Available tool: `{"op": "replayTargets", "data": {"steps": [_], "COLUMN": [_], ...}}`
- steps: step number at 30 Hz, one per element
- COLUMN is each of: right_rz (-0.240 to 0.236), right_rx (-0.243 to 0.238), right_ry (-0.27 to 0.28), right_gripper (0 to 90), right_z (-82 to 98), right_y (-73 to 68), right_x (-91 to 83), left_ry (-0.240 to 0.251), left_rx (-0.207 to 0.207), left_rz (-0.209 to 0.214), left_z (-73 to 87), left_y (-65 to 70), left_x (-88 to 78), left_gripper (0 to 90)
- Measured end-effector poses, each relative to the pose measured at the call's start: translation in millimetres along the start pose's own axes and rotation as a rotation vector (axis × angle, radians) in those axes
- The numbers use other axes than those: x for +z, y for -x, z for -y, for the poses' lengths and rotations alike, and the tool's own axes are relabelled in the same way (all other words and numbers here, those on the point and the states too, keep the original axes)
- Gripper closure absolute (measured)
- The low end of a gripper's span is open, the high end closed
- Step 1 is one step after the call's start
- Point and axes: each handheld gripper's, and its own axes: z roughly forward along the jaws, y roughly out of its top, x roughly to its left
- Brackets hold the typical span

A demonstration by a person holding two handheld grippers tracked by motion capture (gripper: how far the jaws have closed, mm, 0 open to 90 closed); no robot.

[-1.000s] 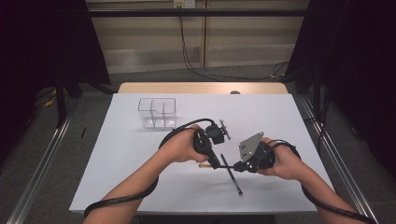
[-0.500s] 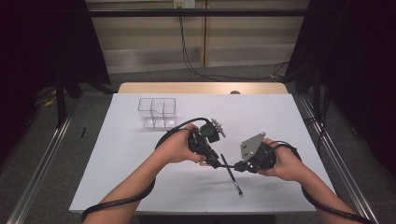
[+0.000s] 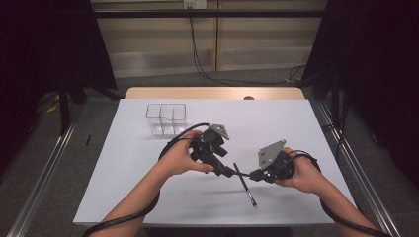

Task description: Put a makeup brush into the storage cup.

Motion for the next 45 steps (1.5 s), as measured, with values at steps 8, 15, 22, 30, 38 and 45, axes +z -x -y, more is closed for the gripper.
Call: {"op": "replayTargets", "data": {"steps": [8, 15, 22, 30, 38, 45], "right_rz": [0.007, 0.012, 0.007, 0.005, 0.013, 0.02], "right_rx": [0.021, 0.036, 0.038, 0.047, 0.064, 0.082], "right_ry": [0.028, 0.045, 0.06, 0.081, 0.103, 0.138], "right_gripper": [85.4, 85.4, 85.3, 85.4, 85.3, 85.3], "right_z": [3.0, 5.2, 6.2, 5.4, 7.7, 9.4], "right_y": [0.0, -0.5, -1.4, -2.5, -3.0, -3.3], "right_x": [0.1, 1.7, 5.0, 5.9, 8.5, 9.9], "left_ry": [0.125, 0.181, 0.253, 0.362, 0.448, 0.467], "left_rx": [-0.028, -0.025, -0.019, -0.016, -0.028, -0.028], "left_rz": [-0.005, -0.002, -0.021, -0.026, -0.049, -0.061], "left_z": [8.9, 14.7, 20.9, 28.1, 38.9, 41.4], "left_y": [-2.1, -2.2, -1.0, -0.8, -1.8, -2.2], "left_x": [-5.1, -7.8, -8.9, -13.7, -13.9, -14.7], "left_gripper": [8.1, 5.4, 5.1, 5.1, 4.4, 3.8]}}
